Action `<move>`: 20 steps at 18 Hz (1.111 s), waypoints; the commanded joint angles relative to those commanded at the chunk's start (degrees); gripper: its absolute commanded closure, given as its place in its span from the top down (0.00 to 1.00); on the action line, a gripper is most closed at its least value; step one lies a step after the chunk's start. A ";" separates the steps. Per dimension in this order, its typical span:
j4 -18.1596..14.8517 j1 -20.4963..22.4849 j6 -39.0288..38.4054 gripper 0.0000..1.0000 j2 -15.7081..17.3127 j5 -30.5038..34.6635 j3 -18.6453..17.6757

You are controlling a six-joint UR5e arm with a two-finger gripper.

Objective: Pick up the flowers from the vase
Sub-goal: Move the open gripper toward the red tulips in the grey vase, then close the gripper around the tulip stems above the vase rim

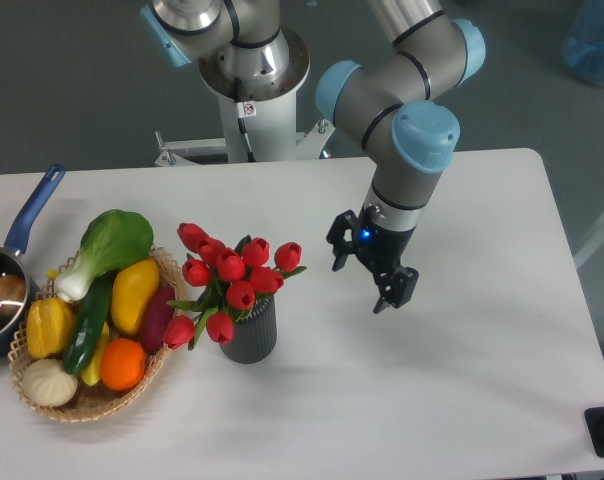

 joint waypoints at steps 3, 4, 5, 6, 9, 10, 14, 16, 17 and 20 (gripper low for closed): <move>-1.93 0.27 0.09 1.00 2.72 -0.27 -1.22; -1.94 0.18 0.09 1.00 3.25 -0.44 -2.01; -1.85 0.18 -0.09 1.00 3.61 -1.57 -2.28; -1.85 0.27 -0.70 1.00 3.61 -4.46 -2.29; -1.93 0.79 -1.32 1.00 3.08 -18.59 -2.37; -2.28 1.32 -1.32 1.00 3.08 -22.55 -2.46; -2.73 0.88 -1.76 1.00 3.43 -26.81 -4.39; -3.34 0.62 -1.76 1.00 3.35 -26.81 -4.57; -3.43 0.01 -1.76 1.00 3.17 -26.90 -4.57; -3.61 -0.70 -2.20 1.00 3.08 -28.04 -4.83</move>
